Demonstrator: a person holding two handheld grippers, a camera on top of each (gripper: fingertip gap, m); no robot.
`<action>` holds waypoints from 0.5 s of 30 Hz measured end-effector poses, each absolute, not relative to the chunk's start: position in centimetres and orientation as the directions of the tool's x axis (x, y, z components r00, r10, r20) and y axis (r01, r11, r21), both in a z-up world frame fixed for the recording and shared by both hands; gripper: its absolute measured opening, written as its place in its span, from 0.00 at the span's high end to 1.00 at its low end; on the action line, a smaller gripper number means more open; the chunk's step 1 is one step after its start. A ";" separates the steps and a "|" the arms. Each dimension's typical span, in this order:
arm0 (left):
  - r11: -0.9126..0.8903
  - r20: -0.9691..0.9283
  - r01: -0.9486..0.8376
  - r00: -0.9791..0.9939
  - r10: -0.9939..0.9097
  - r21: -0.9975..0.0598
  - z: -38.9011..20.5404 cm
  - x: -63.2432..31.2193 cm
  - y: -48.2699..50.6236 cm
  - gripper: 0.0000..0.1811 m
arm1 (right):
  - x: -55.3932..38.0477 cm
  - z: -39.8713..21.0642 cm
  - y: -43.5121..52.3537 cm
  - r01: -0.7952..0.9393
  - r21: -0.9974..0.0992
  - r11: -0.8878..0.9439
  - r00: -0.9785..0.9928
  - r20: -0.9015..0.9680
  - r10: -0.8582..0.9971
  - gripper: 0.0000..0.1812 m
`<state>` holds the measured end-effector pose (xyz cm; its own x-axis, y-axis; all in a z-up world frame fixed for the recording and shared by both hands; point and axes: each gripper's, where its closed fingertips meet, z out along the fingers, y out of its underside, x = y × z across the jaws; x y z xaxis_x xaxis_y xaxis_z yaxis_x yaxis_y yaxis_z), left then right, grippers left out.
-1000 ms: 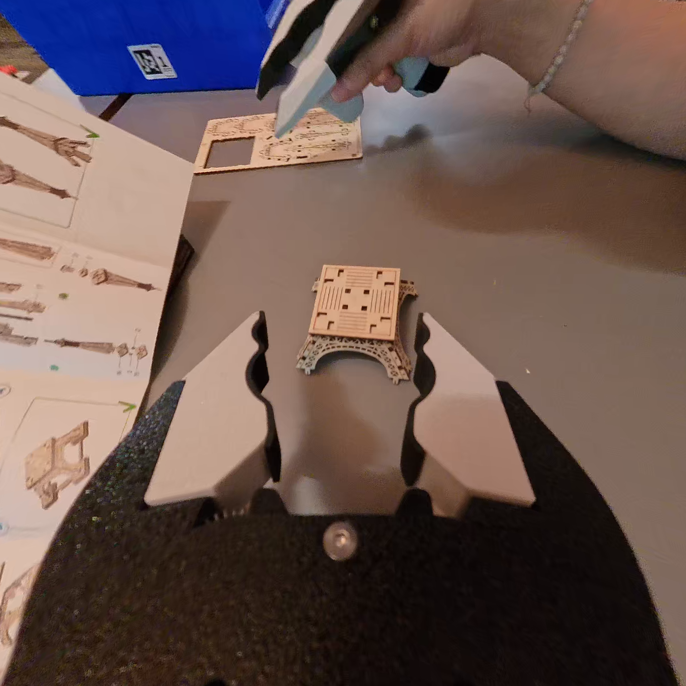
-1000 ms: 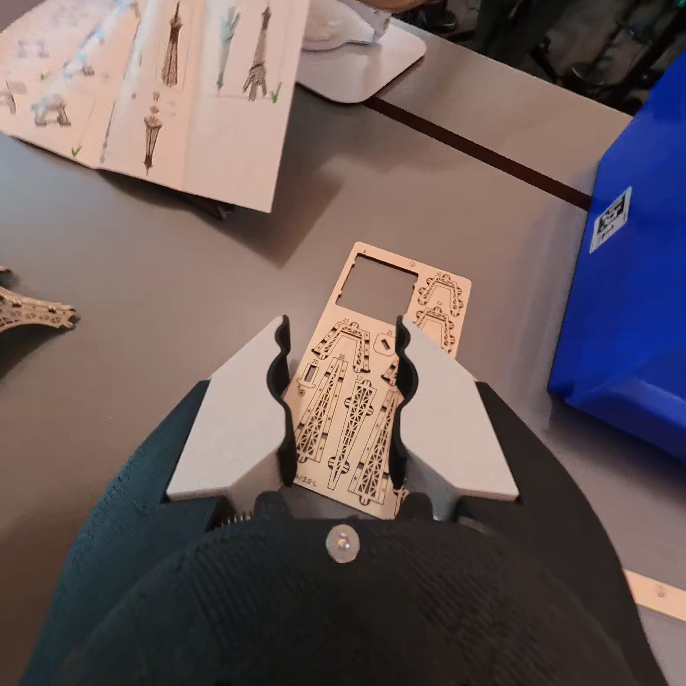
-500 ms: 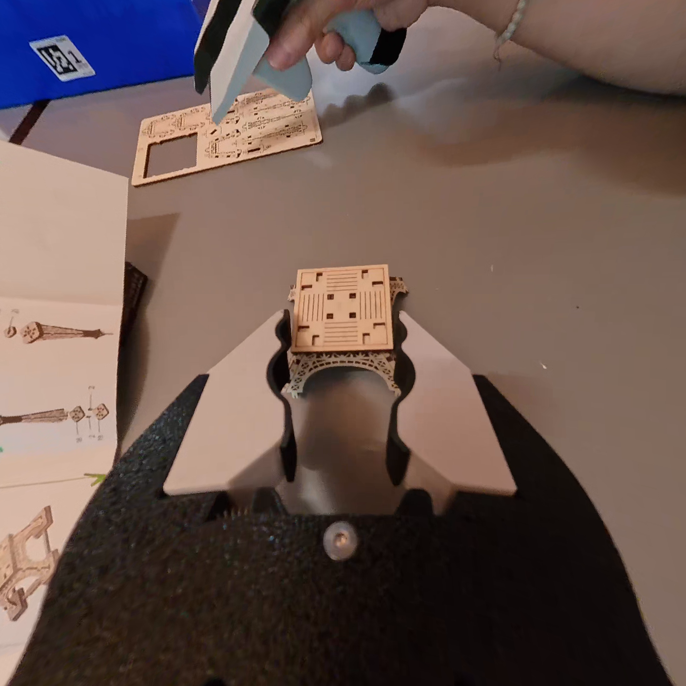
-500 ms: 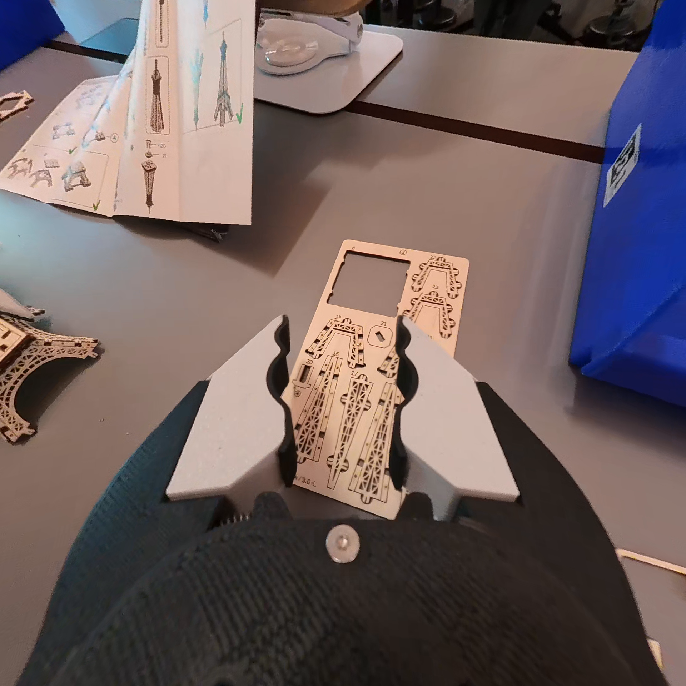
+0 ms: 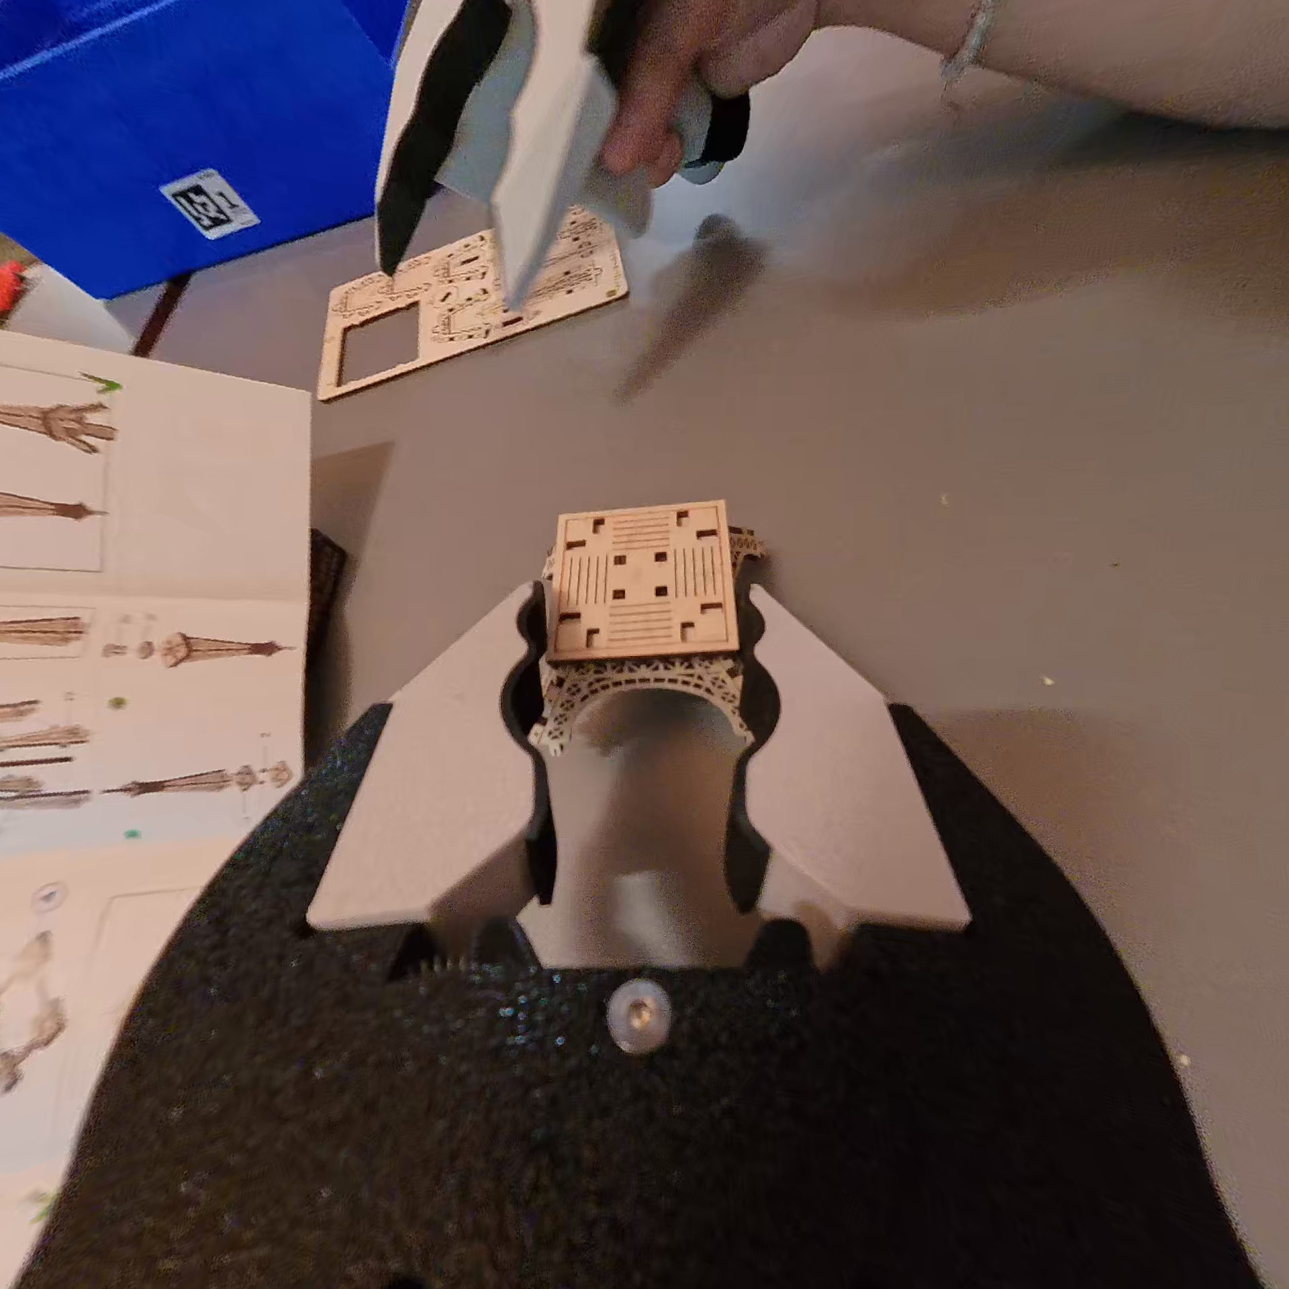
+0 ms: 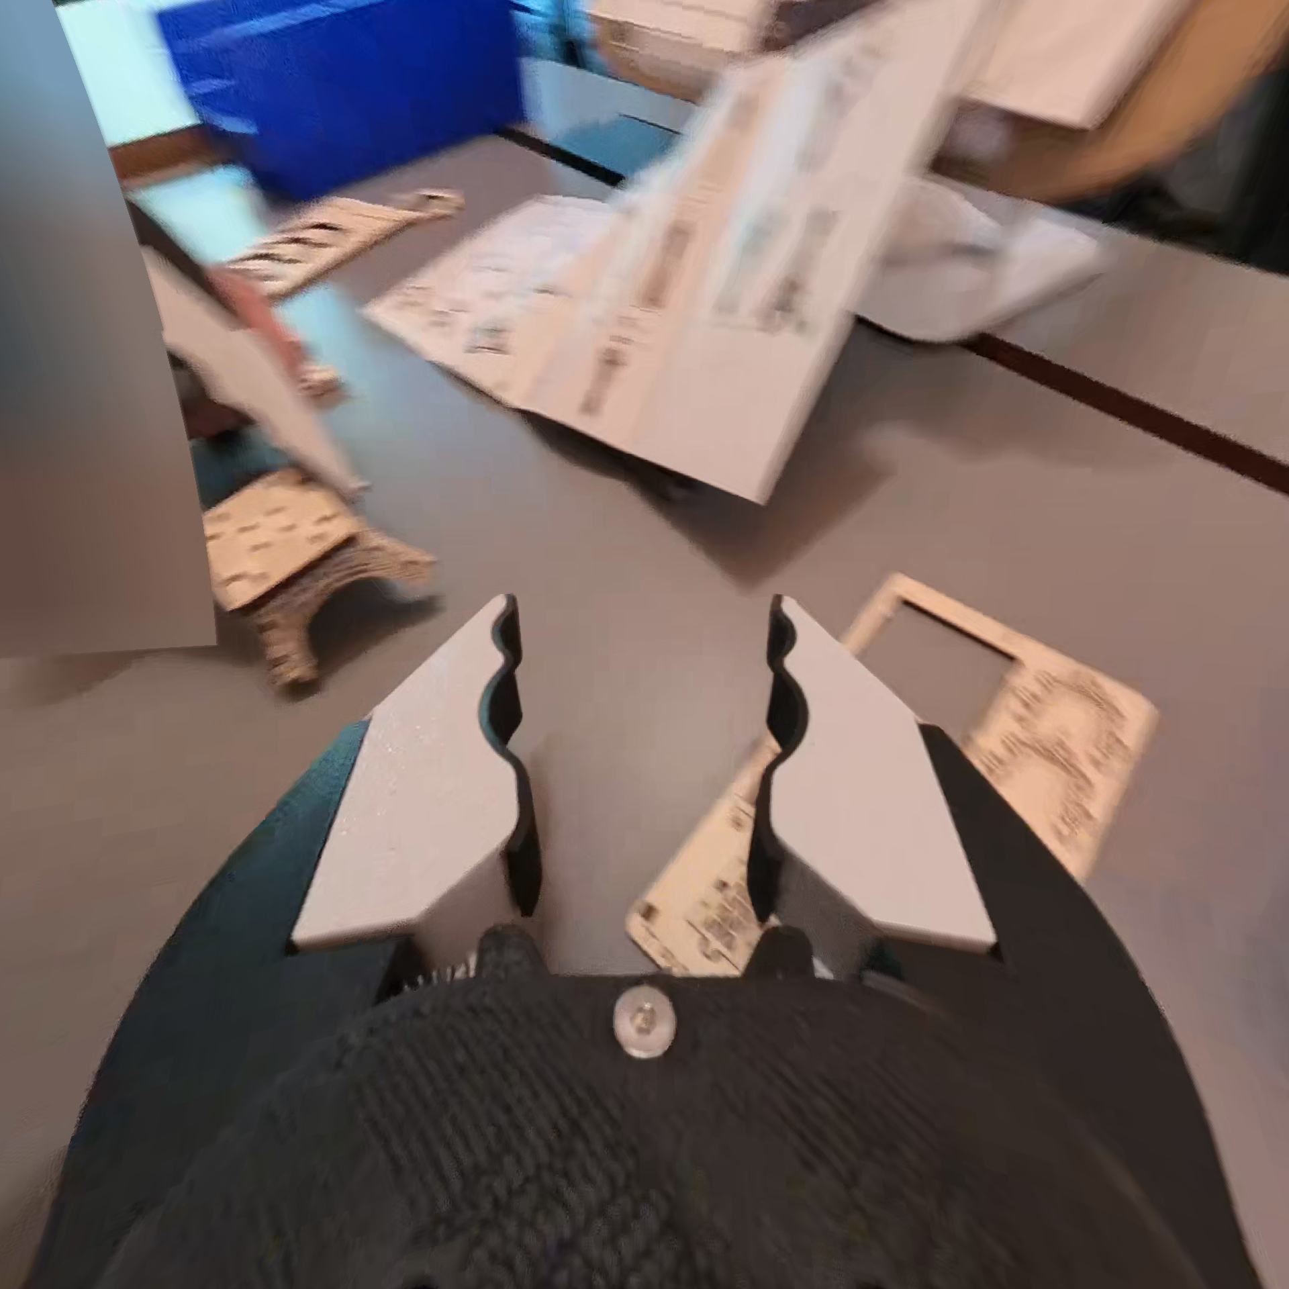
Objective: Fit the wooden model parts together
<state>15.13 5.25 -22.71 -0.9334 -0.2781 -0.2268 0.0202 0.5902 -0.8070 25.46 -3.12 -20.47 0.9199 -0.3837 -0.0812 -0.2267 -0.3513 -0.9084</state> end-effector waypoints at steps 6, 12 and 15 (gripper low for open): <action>0.742 -0.510 0.202 -0.834 -0.212 -0.639 -22.3 15.7 5.6 0.71 | 18.5 -19.9 1.4 0.049 -0.916 -0.399 0.998 0.059 -0.013 0.49; 0.866 -0.823 0.409 -0.568 -0.003 -0.286 -20.8 15.4 5.6 0.71 | 17.4 -20.2 2.4 0.077 -0.921 -0.383 0.997 0.065 0.045 0.52; 0.865 -0.925 0.500 -0.308 0.224 0.043 -20.5 14.3 5.2 0.71 | 17.1 -18.8 2.1 0.064 -0.950 -0.307 0.997 0.048 0.060 0.52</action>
<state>14.26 5.23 -20.45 -0.3075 0.2242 -0.9247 0.5001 0.8649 0.0434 17.10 2.12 -18.84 0.9971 0.0601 0.0477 0.0639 -0.3066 -0.9497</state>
